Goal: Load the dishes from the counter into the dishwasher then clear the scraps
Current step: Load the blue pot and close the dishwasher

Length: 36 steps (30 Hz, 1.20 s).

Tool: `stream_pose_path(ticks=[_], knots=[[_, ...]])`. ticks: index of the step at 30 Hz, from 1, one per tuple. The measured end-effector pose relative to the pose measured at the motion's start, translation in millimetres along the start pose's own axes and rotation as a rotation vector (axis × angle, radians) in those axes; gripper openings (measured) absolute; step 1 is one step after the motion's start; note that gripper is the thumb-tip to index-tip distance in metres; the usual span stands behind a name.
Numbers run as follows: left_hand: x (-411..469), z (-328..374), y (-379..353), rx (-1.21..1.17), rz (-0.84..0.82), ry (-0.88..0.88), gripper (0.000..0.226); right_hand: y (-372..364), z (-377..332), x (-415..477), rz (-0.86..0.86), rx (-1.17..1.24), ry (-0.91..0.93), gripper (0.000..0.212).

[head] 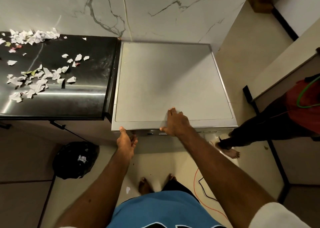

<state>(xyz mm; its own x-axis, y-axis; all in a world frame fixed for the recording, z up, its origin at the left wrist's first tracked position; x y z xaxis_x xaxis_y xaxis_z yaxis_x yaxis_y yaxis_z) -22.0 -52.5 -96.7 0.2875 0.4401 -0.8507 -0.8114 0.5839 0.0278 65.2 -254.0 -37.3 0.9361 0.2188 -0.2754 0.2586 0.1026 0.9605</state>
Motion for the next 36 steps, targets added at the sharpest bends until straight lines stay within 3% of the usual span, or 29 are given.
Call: stream_pose_path(ticks=[3, 5, 8, 10, 13, 15, 17, 19, 23, 28, 32, 34, 35, 36], knots=[[-20, 1, -6, 0.355, 0.037, -0.256, 0.044, -9, 8, -2, 0.101, 0.146, -0.022, 0.093], [-37, 1, -18, 0.715, -0.080, -0.665, 0.044, -13, 16, -9, 0.238, 0.462, -0.130, 0.067], [-61, 14, -40, 1.069, -0.231, -1.242, 0.033, -14, 38, -28, 0.620, 1.081, -0.572, 0.040], [-62, 26, -59, 1.276, -0.288, -1.388, 0.038, -15, 61, -43, 0.803, 1.256, -0.920, 0.031], [-44, 43, -77, 1.695, -0.281, -1.250, 0.084, -30, 96, -56, 0.796, 1.417, -1.304, 0.050], [-34, 47, -81, 1.846, -0.248, -1.195, 0.094, -45, 112, -57, 0.694, 1.586, -1.410, 0.071], [-32, 48, -83, 1.931, -0.228, -1.202, 0.096, -60, 124, -57, 0.533, 1.705, -1.409, 0.087], [-34, 49, -85, 1.977, -0.234, -1.207, 0.097, -74, 133, -56, 0.397, 1.820, -1.389, 0.089], [-39, 61, -89, 2.021, -0.298, -1.201, 0.100, -115, 145, -49, 0.363, 1.974, -1.319, 0.096], [-40, 69, -88, 2.043, -0.330, -1.213, 0.098, -132, 146, -48, 0.491, 1.980, -1.276, 0.077], [-40, 67, -88, 2.048, -0.323, -1.231, 0.097, -108, 145, -60, 0.345, 2.078, -1.207, 0.083], [-39, 67, -88, 2.051, -0.324, -1.232, 0.098, -89, 142, -75, 0.306, 1.999, -1.071, 0.074], [-39, 67, -88, 2.055, -0.322, -1.229, 0.098, -91, 145, -77, 0.287, 1.989, -1.066, 0.064], [-39, 68, -89, 2.063, -0.320, -1.228, 0.099, -92, 148, -75, 0.288, 1.935, -1.124, 0.070]])
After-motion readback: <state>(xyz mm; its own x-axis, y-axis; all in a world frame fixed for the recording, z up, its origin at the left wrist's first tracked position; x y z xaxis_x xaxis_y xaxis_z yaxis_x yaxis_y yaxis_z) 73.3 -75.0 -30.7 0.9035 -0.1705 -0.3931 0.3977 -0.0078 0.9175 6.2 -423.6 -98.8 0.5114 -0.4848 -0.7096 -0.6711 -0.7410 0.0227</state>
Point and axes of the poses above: each hand's wrist, its own x-axis towards the middle knuckle, its own y-axis out of the back of the hand, z = x × y, the point moved 2 cm from there along x, towards the middle knuckle, and after that the axes turned 8 degrees about z, right-handed, at the moved point
